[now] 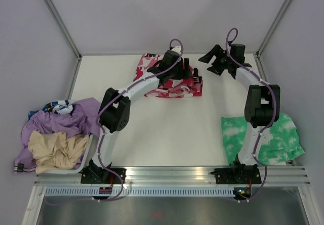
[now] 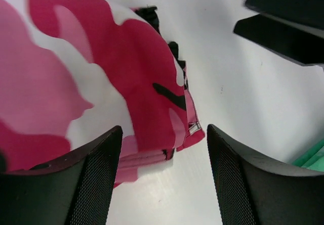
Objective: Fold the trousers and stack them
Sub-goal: Fold the trousers
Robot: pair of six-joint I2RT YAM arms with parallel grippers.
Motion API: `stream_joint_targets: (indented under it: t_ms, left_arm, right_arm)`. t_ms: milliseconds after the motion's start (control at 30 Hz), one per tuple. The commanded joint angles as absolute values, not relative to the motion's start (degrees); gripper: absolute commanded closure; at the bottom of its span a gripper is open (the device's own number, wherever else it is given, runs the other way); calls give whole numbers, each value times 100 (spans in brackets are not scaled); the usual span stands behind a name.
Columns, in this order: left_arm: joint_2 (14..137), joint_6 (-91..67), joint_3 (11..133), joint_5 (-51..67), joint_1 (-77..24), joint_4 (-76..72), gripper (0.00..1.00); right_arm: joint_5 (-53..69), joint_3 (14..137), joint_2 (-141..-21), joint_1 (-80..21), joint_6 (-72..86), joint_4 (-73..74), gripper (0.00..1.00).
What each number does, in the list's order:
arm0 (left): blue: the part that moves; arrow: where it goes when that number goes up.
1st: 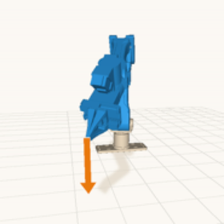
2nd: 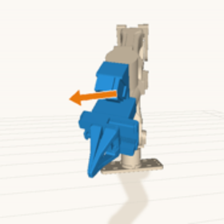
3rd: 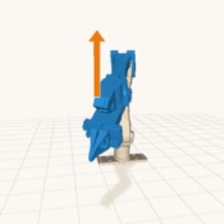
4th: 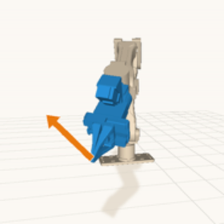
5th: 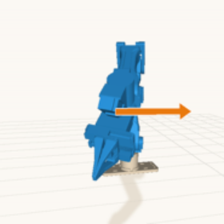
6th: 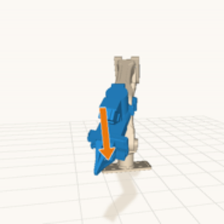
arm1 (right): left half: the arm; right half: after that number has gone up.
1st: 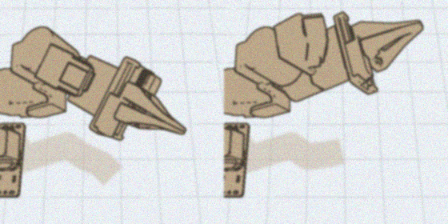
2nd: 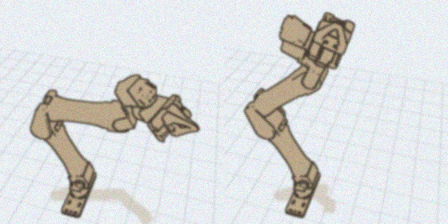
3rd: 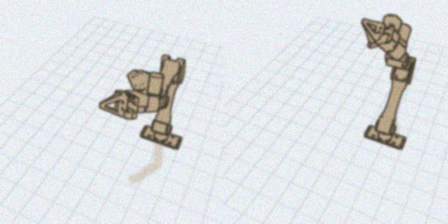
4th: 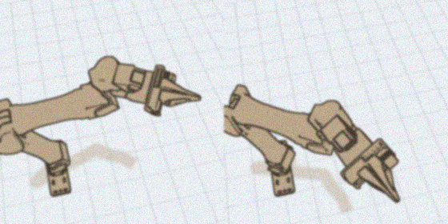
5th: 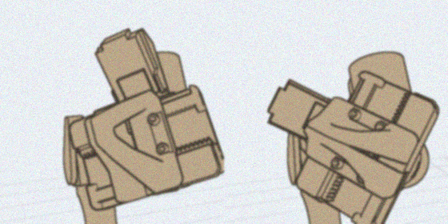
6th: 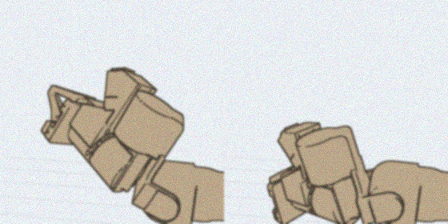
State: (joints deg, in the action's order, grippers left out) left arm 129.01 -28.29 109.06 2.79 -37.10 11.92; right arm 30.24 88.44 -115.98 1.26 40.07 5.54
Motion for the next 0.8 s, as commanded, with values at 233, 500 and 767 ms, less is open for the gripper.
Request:
stream_joint_targets:
  t_ms: [233,500,767]
  left_arm:
    - [12331,-1336,10837,-12,-3665,1065,31]
    - [12480,-1213,10635,519,-3753,817,32]
    - [12972,-774,10722,-316,-4192,765,28]
  right_arm:
    - [2488,10625,-12911,-527,3842,1043,3]
    - [2732,10547,-13025,-510,3822,1222,2]
    - [3058,9906,-12850,-571,4112,880,3]
